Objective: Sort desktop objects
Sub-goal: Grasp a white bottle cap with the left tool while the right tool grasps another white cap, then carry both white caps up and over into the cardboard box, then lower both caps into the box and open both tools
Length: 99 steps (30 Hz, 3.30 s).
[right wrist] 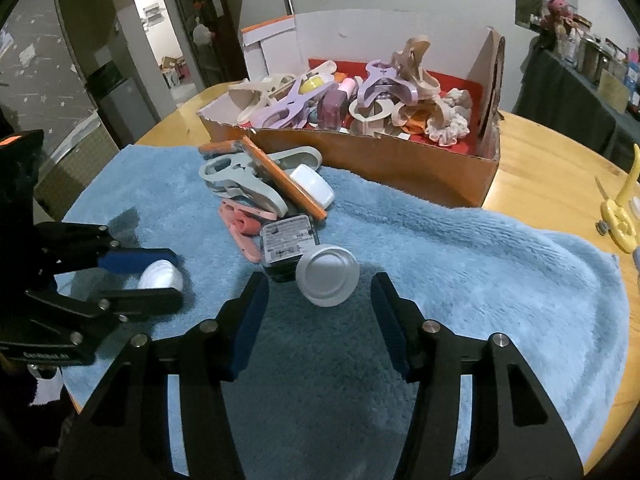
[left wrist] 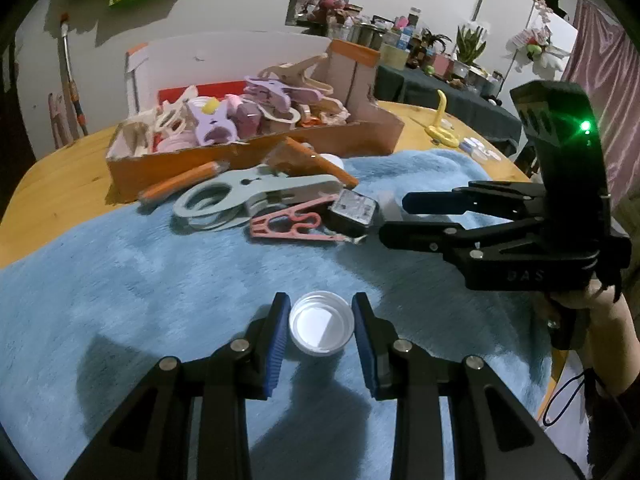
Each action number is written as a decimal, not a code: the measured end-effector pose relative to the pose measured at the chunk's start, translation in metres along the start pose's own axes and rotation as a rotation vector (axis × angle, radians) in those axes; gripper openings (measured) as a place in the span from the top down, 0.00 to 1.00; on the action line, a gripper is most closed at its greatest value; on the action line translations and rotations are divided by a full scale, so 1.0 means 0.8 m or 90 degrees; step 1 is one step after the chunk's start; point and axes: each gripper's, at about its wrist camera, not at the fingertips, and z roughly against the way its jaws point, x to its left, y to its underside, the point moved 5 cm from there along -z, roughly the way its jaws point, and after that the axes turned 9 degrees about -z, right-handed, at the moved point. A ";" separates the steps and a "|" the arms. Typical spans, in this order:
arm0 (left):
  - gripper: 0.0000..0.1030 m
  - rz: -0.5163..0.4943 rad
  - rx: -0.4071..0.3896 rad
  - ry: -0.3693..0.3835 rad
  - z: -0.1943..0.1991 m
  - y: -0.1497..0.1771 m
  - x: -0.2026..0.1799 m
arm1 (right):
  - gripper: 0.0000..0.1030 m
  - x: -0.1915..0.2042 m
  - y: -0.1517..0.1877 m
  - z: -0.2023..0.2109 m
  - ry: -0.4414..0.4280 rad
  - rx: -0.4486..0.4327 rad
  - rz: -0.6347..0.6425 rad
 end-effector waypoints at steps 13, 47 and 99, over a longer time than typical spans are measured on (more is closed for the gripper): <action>0.67 0.015 0.003 -0.009 0.007 0.010 0.011 | 0.70 0.002 -0.001 -0.007 -0.019 0.007 0.003; 0.67 0.041 -0.031 -0.040 0.054 -0.039 0.038 | 0.70 0.049 -0.030 0.055 0.016 -0.050 0.038; 0.67 0.077 -0.007 -0.149 -0.090 -0.212 0.194 | 0.70 0.013 -0.221 -0.081 0.080 -0.043 0.021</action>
